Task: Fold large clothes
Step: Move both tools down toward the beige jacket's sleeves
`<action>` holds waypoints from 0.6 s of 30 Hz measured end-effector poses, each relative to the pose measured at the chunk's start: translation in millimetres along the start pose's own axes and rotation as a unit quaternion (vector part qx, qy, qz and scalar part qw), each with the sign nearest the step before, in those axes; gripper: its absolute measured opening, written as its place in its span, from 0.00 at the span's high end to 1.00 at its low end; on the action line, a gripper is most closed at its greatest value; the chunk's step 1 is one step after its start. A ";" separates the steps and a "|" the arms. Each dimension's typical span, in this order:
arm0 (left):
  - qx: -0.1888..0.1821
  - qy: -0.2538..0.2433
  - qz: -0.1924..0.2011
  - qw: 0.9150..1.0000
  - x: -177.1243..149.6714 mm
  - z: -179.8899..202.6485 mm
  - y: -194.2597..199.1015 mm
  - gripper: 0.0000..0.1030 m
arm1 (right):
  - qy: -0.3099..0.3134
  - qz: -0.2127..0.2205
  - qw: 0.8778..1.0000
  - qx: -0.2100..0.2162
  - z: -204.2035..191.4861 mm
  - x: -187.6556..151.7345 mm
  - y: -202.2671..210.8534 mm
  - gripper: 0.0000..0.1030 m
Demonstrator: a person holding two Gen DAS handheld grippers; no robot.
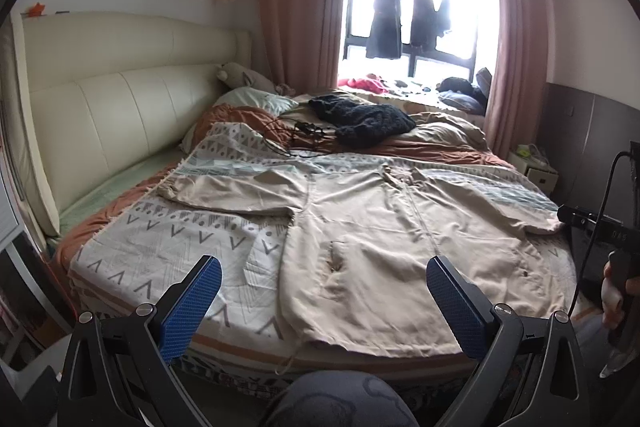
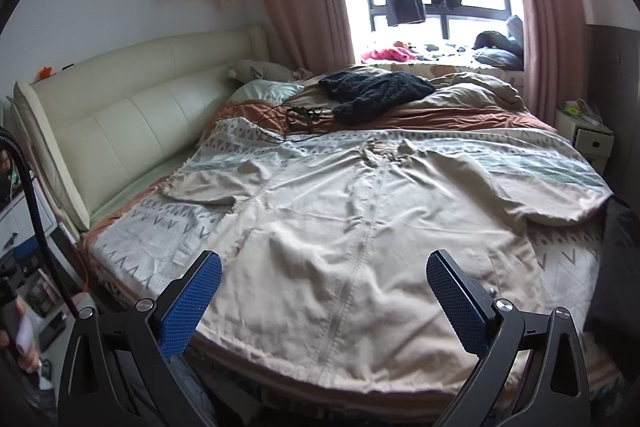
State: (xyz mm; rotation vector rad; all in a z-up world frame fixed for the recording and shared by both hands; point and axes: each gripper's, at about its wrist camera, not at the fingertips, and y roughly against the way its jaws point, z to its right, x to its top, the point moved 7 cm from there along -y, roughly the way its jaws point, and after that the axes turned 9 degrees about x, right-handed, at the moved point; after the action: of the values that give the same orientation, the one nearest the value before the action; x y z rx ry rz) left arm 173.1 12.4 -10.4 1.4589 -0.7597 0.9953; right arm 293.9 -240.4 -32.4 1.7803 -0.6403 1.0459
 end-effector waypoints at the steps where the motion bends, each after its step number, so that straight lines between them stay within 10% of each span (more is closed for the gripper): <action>1: 0.004 0.002 -0.001 1.000 3.8 -1.5 -6.5 0.01 | 0.002 -0.002 1.000 0.003 0.1 5.7 -8.0 0.00; 18: 0.060 0.039 -0.050 0.996 39.2 -61.3 -137.6 0.07 | -0.023 -0.035 0.999 0.031 20.7 54.2 -159.5 0.00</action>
State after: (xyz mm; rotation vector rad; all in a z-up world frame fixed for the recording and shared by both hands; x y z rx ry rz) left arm 302.7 94.7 -36.3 1.5373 -0.5724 1.0286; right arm 453.4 -191.0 -62.9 1.8726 -0.5746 0.9889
